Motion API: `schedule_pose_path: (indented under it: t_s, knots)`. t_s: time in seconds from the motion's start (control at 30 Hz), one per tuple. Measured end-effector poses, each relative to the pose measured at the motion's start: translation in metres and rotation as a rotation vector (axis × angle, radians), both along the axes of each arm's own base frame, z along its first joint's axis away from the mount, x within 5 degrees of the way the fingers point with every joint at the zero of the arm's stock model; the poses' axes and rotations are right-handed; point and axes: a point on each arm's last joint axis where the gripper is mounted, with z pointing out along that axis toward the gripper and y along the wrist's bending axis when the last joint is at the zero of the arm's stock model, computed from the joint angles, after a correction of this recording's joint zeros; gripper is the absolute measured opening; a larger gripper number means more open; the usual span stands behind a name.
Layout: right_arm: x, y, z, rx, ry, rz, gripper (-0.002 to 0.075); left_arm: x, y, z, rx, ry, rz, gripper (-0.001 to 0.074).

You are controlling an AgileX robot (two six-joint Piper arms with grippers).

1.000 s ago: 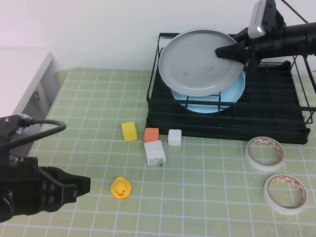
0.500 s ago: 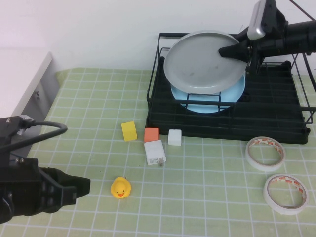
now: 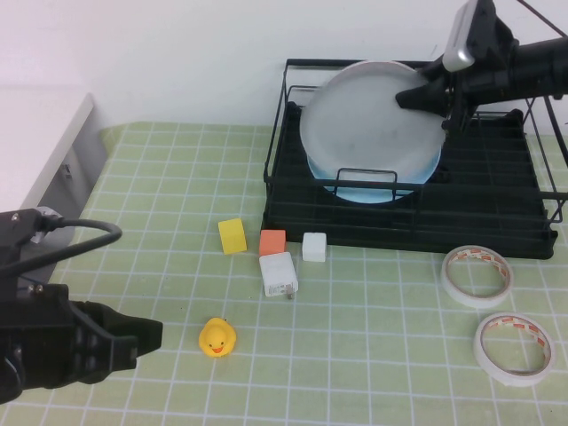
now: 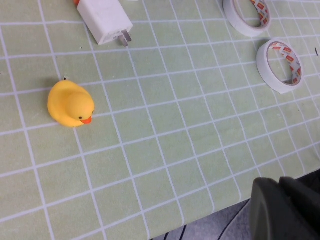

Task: Place plate on rack

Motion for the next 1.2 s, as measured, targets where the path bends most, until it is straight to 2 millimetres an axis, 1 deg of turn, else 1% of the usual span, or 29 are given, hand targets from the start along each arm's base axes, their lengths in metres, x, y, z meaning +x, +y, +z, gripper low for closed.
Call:
schedule_pose_path:
  t_s: [0.1, 0.13, 0.23, 0.33, 0.4, 0.47, 0.57, 0.7, 0.8, 0.83, 0.93, 1.03, 1.1, 1.2]
  knots:
    - [0.001, -0.002, -0.002, -0.012, 0.027, -0.025, 0.0365, 0.0, 0.0, 0.0, 0.0, 0.0, 0.0, 0.0]
    - [0.001, -0.002, -0.002, -0.01, 0.039, -0.033, 0.0404, 0.0, 0.0, 0.0, 0.001, -0.001, -0.001, 0.0]
    - [0.001, -0.002, -0.001, 0.006, 0.071, -0.056, 0.0449, 0.0, 0.0, 0.0, 0.002, -0.002, -0.002, 0.0]
    - [0.0, -0.005, 0.007, 0.027, 0.09, -0.084, 0.0447, 0.0, 0.0, 0.0, 0.009, -0.003, -0.004, 0.0]
    - [-0.003, -0.009, 0.019, 0.041, 0.097, -0.1, 0.0428, -0.001, 0.001, 0.0, 0.02, -0.01, -0.007, 0.0]
    - [-0.008, -0.016, 0.037, 0.061, 0.097, -0.121, 0.0398, -0.005, 0.002, 0.002, 0.039, -0.027, -0.017, 0.0]
    - [-0.023, -0.025, 0.077, 0.101, 0.085, -0.138, 0.0328, -0.017, 0.005, 0.009, 0.07, -0.063, -0.035, 0.0]
    - [-0.052, -0.039, 0.131, 0.173, 0.128, -0.153, 0.0212, -0.041, 0.012, 0.022, 0.116, -0.135, -0.005, 0.0]
    - [-0.079, -0.05, 0.165, 0.206, 0.168, -0.144, 0.0086, -0.063, 0.018, 0.033, 0.138, -0.206, 0.028, 0.0]
    - [-0.089, -0.056, 0.176, 0.207, 0.182, -0.133, 0.0057, -0.071, 0.02, 0.037, 0.142, -0.235, 0.041, 0.0]
    - [-0.117, -0.064, 0.208, 0.215, 0.181, -0.152, 0.0019, -0.093, 0.025, 0.044, 0.141, -0.306, 0.083, 0.0]
    - [-0.145, -0.068, 0.233, 0.193, 0.166, -0.199, 0.001, -0.112, 0.03, 0.042, 0.138, -0.347, 0.129, 0.0]
    - [-0.166, -0.066, 0.244, 0.174, 0.156, -0.209, 0.001, -0.12, 0.032, 0.034, 0.137, -0.35, 0.156, 0.0]
    - [-0.205, -0.06, 0.257, 0.158, 0.129, -0.202, 0.001, -0.126, 0.035, 0.014, 0.127, -0.325, 0.189, 0.0]
